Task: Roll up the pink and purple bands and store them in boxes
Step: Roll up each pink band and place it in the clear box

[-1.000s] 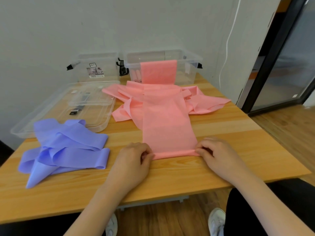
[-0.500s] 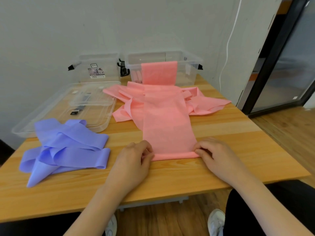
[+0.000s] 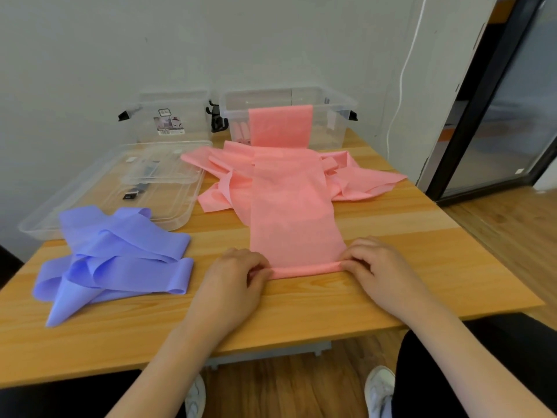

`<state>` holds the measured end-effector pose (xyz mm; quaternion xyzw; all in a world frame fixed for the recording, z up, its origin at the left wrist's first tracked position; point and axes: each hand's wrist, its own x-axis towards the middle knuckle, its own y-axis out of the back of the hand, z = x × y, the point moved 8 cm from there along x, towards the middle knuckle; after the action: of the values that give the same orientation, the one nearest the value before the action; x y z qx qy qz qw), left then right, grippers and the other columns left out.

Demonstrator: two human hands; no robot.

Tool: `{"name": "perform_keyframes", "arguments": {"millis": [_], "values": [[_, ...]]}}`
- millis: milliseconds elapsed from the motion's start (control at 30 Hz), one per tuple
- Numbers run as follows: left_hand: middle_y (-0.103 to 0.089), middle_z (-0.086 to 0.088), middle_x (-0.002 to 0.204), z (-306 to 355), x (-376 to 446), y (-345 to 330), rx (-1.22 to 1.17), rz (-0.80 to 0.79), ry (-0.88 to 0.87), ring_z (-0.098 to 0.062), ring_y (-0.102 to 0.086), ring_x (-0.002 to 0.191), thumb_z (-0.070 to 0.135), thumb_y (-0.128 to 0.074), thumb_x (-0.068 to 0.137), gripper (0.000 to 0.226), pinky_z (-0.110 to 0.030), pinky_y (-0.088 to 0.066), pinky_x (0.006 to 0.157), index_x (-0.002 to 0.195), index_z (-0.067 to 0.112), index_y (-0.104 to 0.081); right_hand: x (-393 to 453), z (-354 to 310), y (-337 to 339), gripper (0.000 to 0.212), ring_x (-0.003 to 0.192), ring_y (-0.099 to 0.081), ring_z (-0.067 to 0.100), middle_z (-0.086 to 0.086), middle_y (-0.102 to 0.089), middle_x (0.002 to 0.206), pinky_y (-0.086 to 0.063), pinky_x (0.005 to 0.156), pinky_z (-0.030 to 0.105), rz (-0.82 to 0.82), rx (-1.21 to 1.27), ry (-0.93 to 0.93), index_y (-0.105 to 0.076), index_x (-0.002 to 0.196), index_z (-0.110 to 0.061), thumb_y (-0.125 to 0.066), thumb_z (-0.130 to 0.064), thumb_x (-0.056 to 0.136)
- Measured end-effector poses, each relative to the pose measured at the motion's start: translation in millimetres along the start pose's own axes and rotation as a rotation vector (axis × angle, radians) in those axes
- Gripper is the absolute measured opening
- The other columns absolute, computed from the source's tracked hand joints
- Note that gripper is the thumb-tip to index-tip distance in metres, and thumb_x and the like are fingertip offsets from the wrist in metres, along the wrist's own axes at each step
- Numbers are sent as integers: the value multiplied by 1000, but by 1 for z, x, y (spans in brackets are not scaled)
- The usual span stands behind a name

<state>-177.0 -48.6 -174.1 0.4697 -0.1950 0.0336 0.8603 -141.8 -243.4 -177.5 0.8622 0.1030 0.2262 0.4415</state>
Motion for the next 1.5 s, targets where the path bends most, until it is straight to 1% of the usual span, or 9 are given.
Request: {"name": "perform_keyframes", "arguments": {"millis": [100, 233, 467, 700, 833, 1000, 1167, 1300, 1500], "values": [[-57, 11, 72, -3, 0, 0, 0, 12, 65, -4, -50, 67, 24, -62, 84, 6, -10, -36, 60, 86, 18, -63, 1, 3, -2, 13, 82, -46, 0, -11, -50, 80, -34, 75, 8, 26, 30, -62, -66, 80, -17, -57, -14, 89], [-52, 7, 77, -3, -1, 2, 32, 50, 81, -5, -47, 66, 24, -65, 81, 13, -19, -39, 59, 88, 20, -54, -2, 4, 0, 13, 75, -44, -2, -15, -47, 78, -34, 64, 11, 63, -31, -111, -53, 83, -27, -63, -19, 85], [-58, 15, 88, -1, 0, -2, -45, -64, -5, -5, -49, 88, 22, -73, 77, 14, -7, -35, 76, 91, 21, -71, -6, -3, 1, 17, 96, -44, 4, -19, -54, 92, -23, 82, 23, 21, -136, 11, -70, 96, -23, -69, -25, 79], [-63, 13, 88, -3, 0, 3, -78, -18, 39, 1, -53, 80, 11, -62, 86, 17, 3, -33, 75, 99, 17, -71, -8, -1, 3, 11, 79, -43, -5, -25, -50, 80, -30, 78, 20, 40, -53, -28, -65, 89, -26, -58, -17, 88], [-54, 15, 77, -5, -2, 6, -96, 21, 76, -1, -53, 77, 11, -67, 82, 20, -4, -38, 67, 93, 26, -59, -9, -1, 5, 15, 78, -46, 3, -16, -49, 78, -37, 74, 24, 92, -81, -61, -56, 77, -28, -67, -18, 80], [-54, 15, 90, -3, -3, -3, -92, -67, 26, -2, -54, 82, 18, -73, 77, 12, -3, -37, 72, 88, 19, -69, -12, -2, 6, 12, 88, -45, 4, -20, -53, 84, -35, 85, 27, 37, -94, -29, -69, 84, -23, -73, -27, 74], [-63, 9, 82, 3, -2, 3, -44, -7, -7, -3, -50, 74, 13, -64, 85, 8, -6, -36, 72, 87, 14, -71, -12, 0, 6, 9, 84, -48, 6, -21, -53, 78, -38, 85, 31, 65, -55, -17, -69, 84, -20, -61, -17, 86], [-56, 12, 69, 2, -5, 1, -55, -31, 34, -4, -50, 65, 17, -62, 85, 9, -12, -38, 60, 86, 25, -56, -13, 0, 7, 11, 79, -48, 2, -22, -53, 75, -36, 78, 25, 69, -34, -32, -61, 79, -30, -66, -20, 82], [-55, 15, 81, 5, -3, -1, -47, -82, -46, -2, -50, 79, 16, -66, 82, 15, -13, -37, 68, 85, 29, -59, -13, 0, 6, 6, 85, -50, 0, -19, -56, 82, -38, 81, 23, 17, 14, -18, -64, 80, -27, -67, -22, 81]]}}
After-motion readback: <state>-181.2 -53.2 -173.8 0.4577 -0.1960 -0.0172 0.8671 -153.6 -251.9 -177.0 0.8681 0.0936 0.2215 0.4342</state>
